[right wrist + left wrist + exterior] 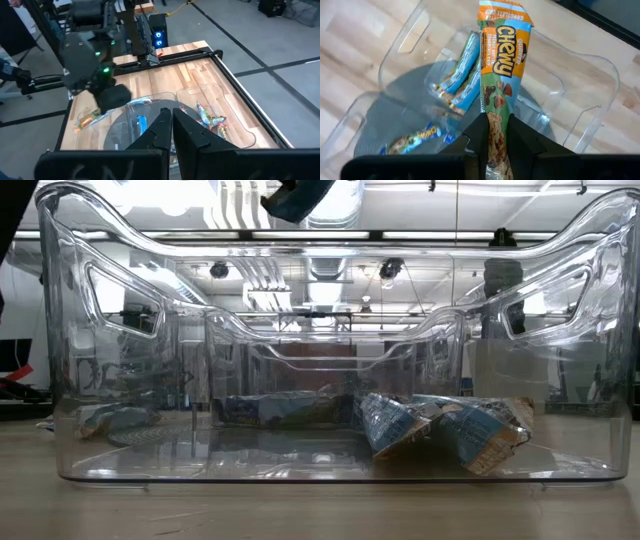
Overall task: Pick and place Granola Bars by type
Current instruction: Put the yellow granola bar into the bottom transparent bin
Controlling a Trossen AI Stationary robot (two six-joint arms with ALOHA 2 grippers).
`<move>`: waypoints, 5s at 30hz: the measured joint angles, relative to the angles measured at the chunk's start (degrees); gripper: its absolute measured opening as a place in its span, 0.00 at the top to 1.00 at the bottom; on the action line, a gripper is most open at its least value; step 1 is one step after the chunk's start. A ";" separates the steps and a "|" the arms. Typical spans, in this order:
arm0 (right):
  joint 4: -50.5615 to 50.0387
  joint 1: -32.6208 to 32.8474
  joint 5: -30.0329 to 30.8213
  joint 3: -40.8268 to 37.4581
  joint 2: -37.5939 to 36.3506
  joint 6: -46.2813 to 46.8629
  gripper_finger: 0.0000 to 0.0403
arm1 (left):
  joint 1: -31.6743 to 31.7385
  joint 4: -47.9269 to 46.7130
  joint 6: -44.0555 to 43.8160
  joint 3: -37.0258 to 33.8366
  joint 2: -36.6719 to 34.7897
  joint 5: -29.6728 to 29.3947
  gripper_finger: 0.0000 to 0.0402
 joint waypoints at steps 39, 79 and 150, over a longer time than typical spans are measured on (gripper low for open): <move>1.38 0.00 3.06 0.00 0.00 0.46 0.98 | -2.10 6.29 -7.00 -3.56 -0.23 -4.19 0.71; 4.71 -0.02 5.13 0.02 1.00 -1.87 0.98 | 1.27 10.56 -35.91 -31.11 -43.22 -9.19 0.96; -17.86 -19.93 19.63 29.16 36.14 52.64 0.82 | 1.54 31.70 -49.91 -49.27 -66.45 -31.16 0.96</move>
